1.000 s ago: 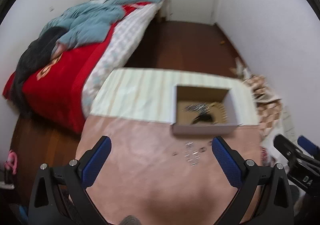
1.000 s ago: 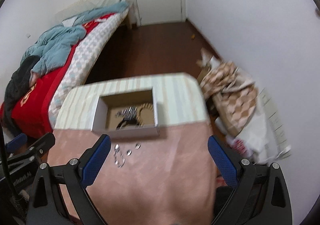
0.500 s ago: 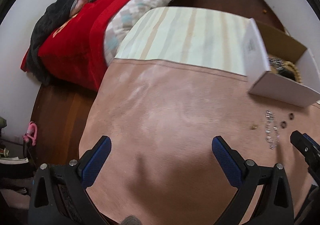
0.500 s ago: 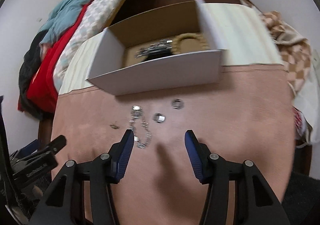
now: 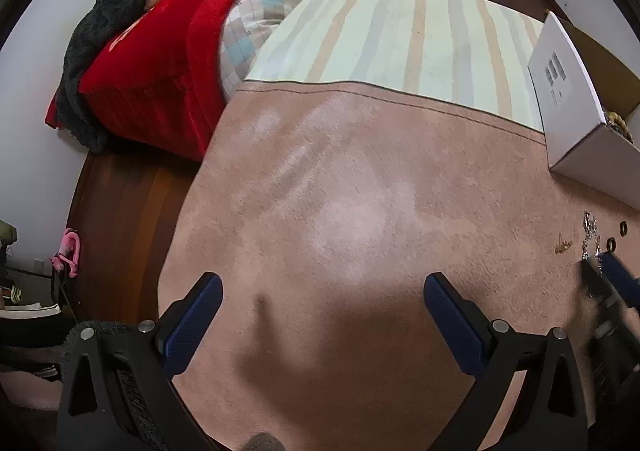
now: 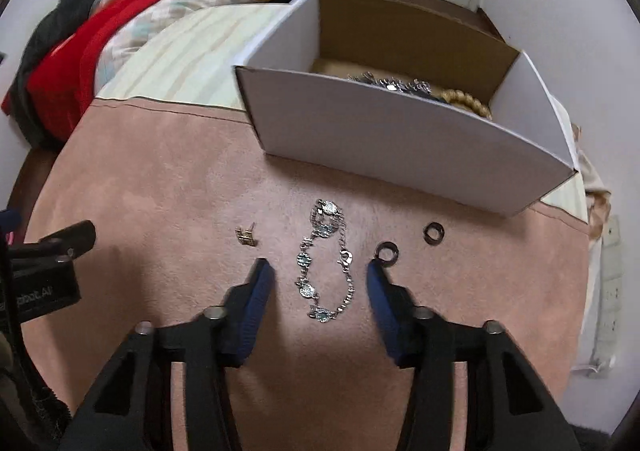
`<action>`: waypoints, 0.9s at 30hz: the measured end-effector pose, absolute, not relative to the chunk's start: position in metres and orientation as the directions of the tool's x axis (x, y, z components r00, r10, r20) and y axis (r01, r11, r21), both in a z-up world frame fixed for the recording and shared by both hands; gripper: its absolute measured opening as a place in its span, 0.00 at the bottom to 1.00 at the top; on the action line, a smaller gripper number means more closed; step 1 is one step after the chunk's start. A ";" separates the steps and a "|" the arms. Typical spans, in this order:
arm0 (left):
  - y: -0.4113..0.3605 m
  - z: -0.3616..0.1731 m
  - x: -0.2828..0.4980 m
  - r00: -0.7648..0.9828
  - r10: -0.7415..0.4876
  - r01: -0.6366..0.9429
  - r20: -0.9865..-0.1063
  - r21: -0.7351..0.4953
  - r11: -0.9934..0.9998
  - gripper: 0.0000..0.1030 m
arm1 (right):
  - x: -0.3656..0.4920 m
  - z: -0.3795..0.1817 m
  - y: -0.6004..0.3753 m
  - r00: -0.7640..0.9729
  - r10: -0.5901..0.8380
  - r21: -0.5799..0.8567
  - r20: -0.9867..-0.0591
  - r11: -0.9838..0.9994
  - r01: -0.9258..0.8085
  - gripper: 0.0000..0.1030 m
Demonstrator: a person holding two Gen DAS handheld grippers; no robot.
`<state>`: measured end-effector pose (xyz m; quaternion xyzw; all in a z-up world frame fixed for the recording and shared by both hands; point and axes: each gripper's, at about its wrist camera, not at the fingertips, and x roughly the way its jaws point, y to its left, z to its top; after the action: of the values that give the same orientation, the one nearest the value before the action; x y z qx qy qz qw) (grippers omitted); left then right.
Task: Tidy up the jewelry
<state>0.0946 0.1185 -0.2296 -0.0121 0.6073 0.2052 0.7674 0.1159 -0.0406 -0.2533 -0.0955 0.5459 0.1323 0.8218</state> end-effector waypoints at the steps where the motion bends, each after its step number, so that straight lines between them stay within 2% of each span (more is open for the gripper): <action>1: 0.117 -0.230 0.094 0.180 0.296 -0.326 -0.938 0.227 0.918 1.00 | 0.116 -0.253 -0.044 0.358 0.125 0.007 -0.925 0.949 -0.315 0.06; 9: 0.082 -0.227 0.100 0.234 0.213 -0.263 -0.949 0.149 0.953 1.00 | 0.105 -0.222 -0.124 0.384 0.223 0.185 -0.896 0.974 -0.134 0.06; 18: 0.031 -0.228 0.124 0.301 0.043 -0.178 -0.953 -0.012 0.984 0.99 | 0.108 -0.219 -0.174 0.407 0.175 0.185 -0.897 0.983 -0.014 0.06; 20: 0.023 -0.229 0.129 0.310 0.036 -0.160 -0.950 -0.015 0.987 0.94 | 0.109 -0.223 -0.179 0.404 0.169 0.185 -0.899 0.983 0.001 0.06; 23: 0.014 -0.233 0.136 0.308 0.031 -0.137 -0.951 -0.012 0.990 0.75 | 0.112 -0.228 -0.183 0.402 0.157 0.177 -0.902 0.984 0.014 0.06; 25: 0.011 -0.237 0.140 0.299 0.023 -0.126 -0.954 -0.015 0.992 0.51 | 0.112 -0.230 -0.184 0.400 0.153 0.175 -0.904 0.984 0.018 0.06; 27: 0.009 -0.243 0.144 0.284 0.014 -0.117 -0.959 -0.021 0.993 0.36 | 0.112 -0.232 -0.186 0.399 0.149 0.173 -0.905 0.985 0.025 0.06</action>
<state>0.1440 0.0094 -0.2432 -0.0433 0.5968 0.0408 0.8001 0.1120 -0.1861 -0.2318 0.0793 0.5471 0.0371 0.8325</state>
